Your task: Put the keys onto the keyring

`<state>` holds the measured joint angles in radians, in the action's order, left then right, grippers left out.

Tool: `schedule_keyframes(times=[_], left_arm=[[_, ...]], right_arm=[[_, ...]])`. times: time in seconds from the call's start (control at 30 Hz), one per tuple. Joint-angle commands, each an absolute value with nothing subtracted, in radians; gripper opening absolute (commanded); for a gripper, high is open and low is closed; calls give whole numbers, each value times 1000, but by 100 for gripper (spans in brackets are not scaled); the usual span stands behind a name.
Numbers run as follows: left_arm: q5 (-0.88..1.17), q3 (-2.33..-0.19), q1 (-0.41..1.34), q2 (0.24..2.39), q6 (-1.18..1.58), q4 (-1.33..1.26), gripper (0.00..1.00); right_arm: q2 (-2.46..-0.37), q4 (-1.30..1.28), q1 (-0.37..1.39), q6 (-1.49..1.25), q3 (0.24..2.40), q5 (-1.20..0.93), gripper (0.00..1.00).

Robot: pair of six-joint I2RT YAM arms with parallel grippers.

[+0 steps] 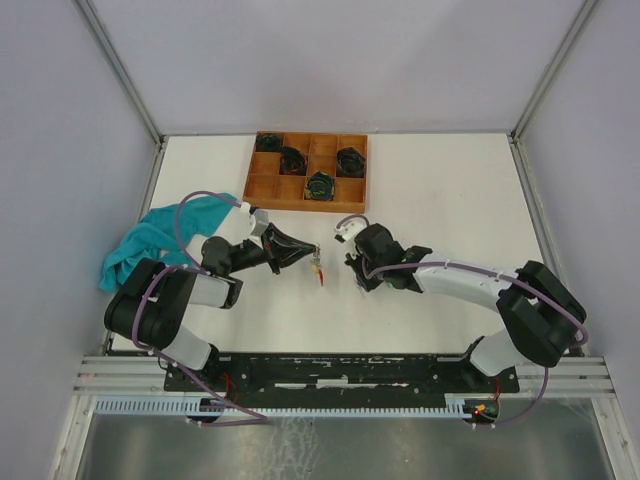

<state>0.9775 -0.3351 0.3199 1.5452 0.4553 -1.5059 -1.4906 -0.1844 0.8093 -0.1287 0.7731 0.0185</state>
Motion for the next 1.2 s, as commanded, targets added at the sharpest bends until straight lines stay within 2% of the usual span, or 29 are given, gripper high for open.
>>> schedule_keyframes(times=[0.0, 0.17, 0.6, 0.9, 1.17], left_arm=[[989, -354, 316, 1549, 486, -1627, 3], [989, -353, 315, 1548, 484, -1626, 3], [990, -354, 314, 1546, 485, -1620, 3], [989, -354, 315, 1541, 486, -1618, 3], [989, -354, 314, 1540, 485, -1617, 3]], right_arm=[[-1520, -433, 808, -158, 904, 42, 1], [-1610, -637, 814, -171, 1040, 126, 1], [-1829, -818, 839, -162, 1273, 191, 1], [-1801, -779, 839, -147, 1293, 113, 23], [-1636, -593, 827, -157, 1117, 11, 27]])
